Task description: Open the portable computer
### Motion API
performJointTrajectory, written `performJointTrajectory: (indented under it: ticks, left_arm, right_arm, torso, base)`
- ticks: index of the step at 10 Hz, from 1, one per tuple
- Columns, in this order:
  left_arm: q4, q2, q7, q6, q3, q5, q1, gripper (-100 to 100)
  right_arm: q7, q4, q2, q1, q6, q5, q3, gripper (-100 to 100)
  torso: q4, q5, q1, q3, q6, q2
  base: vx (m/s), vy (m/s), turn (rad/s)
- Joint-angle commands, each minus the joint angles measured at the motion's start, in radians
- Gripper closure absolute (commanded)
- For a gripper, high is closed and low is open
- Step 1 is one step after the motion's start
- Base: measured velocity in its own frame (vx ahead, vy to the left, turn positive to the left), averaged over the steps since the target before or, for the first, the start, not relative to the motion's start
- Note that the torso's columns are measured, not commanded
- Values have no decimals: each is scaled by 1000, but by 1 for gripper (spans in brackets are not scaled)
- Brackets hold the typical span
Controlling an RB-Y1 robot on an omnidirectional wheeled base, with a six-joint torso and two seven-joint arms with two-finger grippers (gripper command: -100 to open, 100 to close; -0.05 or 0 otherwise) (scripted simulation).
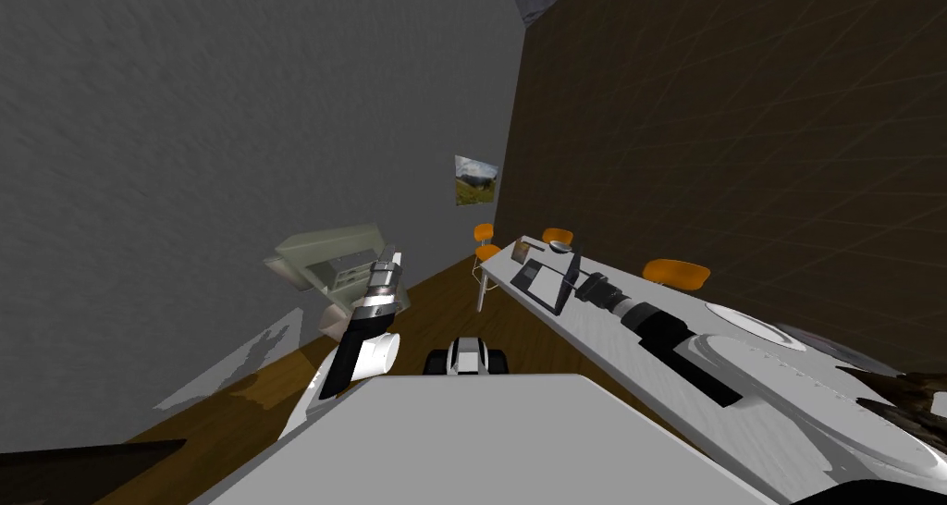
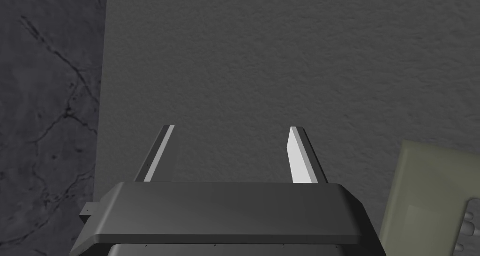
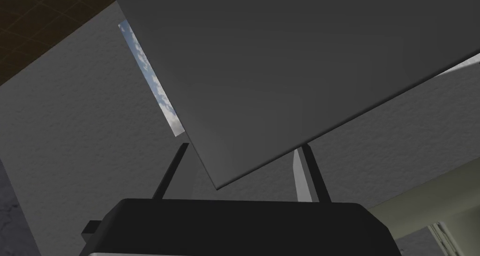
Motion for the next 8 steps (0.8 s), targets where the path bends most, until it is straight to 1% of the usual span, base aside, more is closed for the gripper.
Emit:
performJointTrajectory:
  ticks: [1, 2, 3, 4, 5, 6, 7, 8]
  left_arm:
    - [0, 0, 0, 0, 0, 0, 0, 0]
    - [0, 0, 0, 0, 0, 0, 0, 0]
    - [0, 0, 0, 0, 0, 0, 0, 0]
    - [0, 0, 0, 0, 0, 0, 0, 0]
    - [0, 0, 0, 0, 0, 0, 0, 0]
    - [0, 0, 0, 0, 0, 0, 0, 0]
    - [0, 0, 0, 0, 0, 0, 0, 0]
    - [0, 0, 0, 0, 0, 0, 0, 0]
  right_arm:
    - [-23, 3, -58, 56, -18, 1, -18, 100]
    - [-37, 1, -99, 89, -23, 2, -35, 100]
    - [-52, -1, -133, 114, -28, 2, -52, 100]
    - [-52, -1, -139, 122, -28, 2, -52, 100]
    - [-66, -3, -179, 153, -32, 3, -69, 100]
    - [-64, -5, -169, 129, -21, 2, -63, 100]
    - [-66, 12, -216, 181, -34, 25, -80, 100]
    - [-66, 21, -237, 205, -40, 38, -88, 100]
  torso:
    - [0, 0, 1, 0, 2, 0]
    - [1, 0, -2, 1, 1, 2]
    - [2, 0, -3, 2, 3, 3]
    - [2, 1, -3, 1, 3, 3]
    - [3, 1, -3, 2, 3, 4]
    - [4, 3, -4, 2, 5, 6]
    - [7, 4, -4, 4, 3, 8]
    - [5, 4, -2, 2, 6, 5]
  base:
    - [88, 113, -42]
    - [93, 92, -49]
    - [116, 112, -78]
    - [95, 98, -37]
    - [83, 86, -53]
    - [40, 44, -8]
    - [119, 92, -47]
    - [180, 136, -131]
